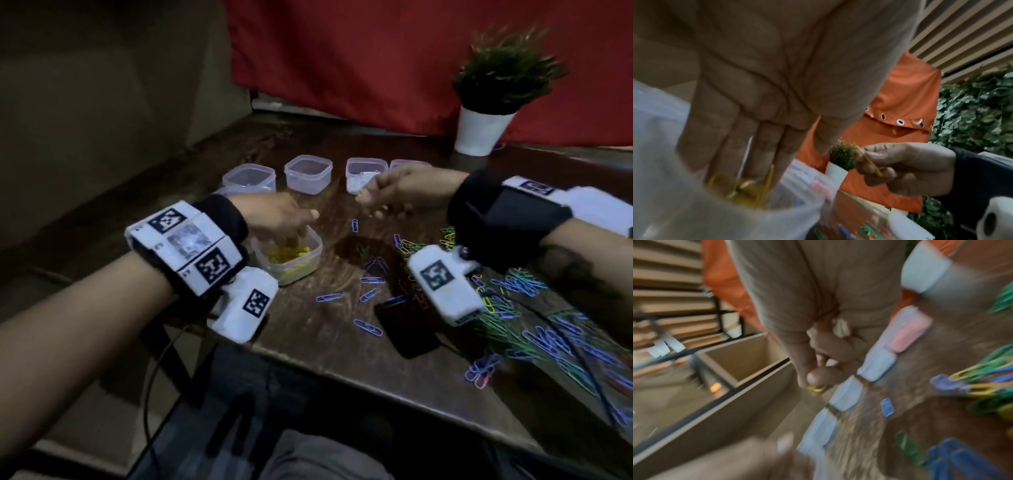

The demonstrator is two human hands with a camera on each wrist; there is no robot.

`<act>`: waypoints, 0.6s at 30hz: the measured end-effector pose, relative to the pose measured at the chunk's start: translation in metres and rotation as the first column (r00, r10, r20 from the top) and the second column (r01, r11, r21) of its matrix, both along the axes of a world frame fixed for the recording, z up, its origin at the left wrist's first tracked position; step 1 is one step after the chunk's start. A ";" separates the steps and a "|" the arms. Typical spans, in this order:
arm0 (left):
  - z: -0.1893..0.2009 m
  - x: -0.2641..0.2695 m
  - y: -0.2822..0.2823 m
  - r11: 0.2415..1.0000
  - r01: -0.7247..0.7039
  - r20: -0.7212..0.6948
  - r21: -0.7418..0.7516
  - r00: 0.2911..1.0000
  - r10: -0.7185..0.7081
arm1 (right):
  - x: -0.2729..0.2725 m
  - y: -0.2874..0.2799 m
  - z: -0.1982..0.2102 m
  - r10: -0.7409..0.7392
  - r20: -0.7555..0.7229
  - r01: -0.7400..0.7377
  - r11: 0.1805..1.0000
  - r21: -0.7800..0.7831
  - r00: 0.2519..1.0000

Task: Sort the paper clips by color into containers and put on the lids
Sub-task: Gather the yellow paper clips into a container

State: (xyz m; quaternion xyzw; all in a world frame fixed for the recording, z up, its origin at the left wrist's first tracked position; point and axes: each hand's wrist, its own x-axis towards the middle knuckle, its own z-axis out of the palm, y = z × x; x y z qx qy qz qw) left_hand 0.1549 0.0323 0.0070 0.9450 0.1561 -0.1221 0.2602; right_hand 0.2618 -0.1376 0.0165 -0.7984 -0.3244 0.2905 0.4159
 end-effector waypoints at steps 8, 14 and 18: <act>0.014 -0.038 0.022 0.991 -0.053 0.061 0.124 0.997 0.046 | -0.041 0.068 -0.012 0.171 0.237 -0.138 0.979 -0.150 0.956; -0.013 -0.036 0.015 0.996 -0.021 0.185 0.092 0.983 0.004 | -0.018 0.031 0.016 -0.111 0.302 0.103 0.994 0.042 0.947; -0.012 -0.024 0.017 0.977 0.103 0.190 0.188 0.972 -0.139 | 0.015 -0.038 0.032 -0.192 0.343 0.221 0.974 -0.047 0.919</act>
